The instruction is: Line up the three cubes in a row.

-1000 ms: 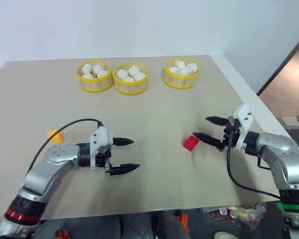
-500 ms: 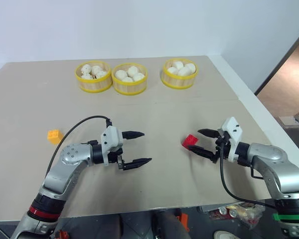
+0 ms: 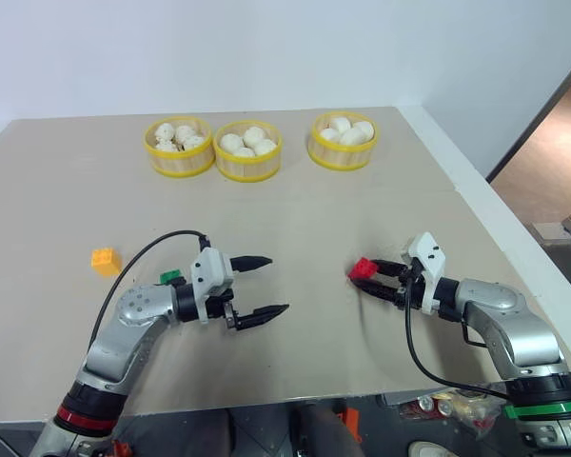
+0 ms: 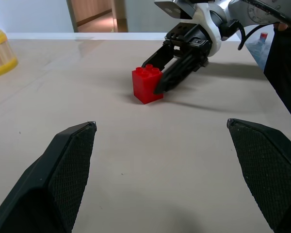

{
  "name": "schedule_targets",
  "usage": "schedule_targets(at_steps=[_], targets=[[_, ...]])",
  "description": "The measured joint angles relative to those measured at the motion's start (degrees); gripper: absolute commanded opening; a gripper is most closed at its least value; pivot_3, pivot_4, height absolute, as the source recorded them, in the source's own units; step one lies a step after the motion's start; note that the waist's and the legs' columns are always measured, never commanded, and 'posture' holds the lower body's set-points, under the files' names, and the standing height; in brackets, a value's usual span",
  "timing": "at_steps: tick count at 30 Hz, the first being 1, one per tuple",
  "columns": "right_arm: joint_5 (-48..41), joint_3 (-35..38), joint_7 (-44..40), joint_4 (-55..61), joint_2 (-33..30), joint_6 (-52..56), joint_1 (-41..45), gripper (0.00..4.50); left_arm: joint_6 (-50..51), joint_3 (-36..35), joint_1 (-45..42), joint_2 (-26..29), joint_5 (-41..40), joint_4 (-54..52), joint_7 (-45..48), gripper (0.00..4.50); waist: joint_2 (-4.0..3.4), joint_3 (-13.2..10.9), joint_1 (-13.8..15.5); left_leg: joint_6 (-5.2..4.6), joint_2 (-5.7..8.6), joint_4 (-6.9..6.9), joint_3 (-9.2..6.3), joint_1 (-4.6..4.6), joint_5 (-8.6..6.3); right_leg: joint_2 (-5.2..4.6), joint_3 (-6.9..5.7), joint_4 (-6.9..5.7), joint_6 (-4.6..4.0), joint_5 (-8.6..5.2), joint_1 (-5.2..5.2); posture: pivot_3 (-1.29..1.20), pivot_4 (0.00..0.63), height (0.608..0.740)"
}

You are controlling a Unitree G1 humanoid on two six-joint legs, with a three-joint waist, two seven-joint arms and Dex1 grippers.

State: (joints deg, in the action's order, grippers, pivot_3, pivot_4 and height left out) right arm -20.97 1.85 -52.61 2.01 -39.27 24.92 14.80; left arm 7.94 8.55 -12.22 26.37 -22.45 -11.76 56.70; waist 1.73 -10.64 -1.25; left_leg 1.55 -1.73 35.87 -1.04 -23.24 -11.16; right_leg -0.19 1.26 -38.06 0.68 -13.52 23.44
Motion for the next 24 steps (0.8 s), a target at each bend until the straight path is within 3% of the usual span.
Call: schedule_targets(at_steps=[6, 10, 17, 24], targets=[[0.16, -0.3, -1.16, -0.02, -0.03, -0.66, 0.56, 1.24, -5.18, -0.69, 1.42, 0.23, 0.8, 5.34, 1.77, 4.5, 0.0, 0.0, -0.03, 0.0, 0.0, 0.01, 0.01, 0.0, 0.0, 0.0, 0.02, -0.01, -0.01, 0.01, 0.01, 0.0, 0.15, 0.74], [1.28, -7.21, -9.74, -1.13, -1.87, -0.85, 10.63, 1.24, -6.81, -2.3, 4.18, 2.16, 0.86, 6.62, 3.1, 4.5, -0.03, -0.02, -1.03, 0.0, -0.06, 0.01, 0.07, 0.08, 0.0, 0.06, 0.09, -0.02, -0.05, 0.1, 0.03, 0.0, 0.15, 0.74], [8.07, -19.42, -23.41, -16.47, 3.04, -9.23, 27.75, 1.24, -5.43, -2.88, 7.59, 3.77, 0.38, 1.25, 2.64, 4.5, -0.01, -0.02, -0.75, 0.0, -0.07, 0.0, -0.05, -0.01, 0.0, 0.04, -0.07, -0.02, -0.12, 0.05, 0.03, 0.0, 0.15, 0.74], [12.57, -21.98, -29.74, -28.66, 4.26, -20.47, 30.4, 1.24, -3.06, -4.14, 8.99, 4.21, -0.42, -1.68, 0.81, 4.5, -0.02, -0.02, 0.0, 0.01, -0.01, -0.01, 0.02, -0.05, -0.02, -0.07, -0.02, 0.0, -0.02, -0.02, 0.04, 0.0, 0.15, 0.74]])
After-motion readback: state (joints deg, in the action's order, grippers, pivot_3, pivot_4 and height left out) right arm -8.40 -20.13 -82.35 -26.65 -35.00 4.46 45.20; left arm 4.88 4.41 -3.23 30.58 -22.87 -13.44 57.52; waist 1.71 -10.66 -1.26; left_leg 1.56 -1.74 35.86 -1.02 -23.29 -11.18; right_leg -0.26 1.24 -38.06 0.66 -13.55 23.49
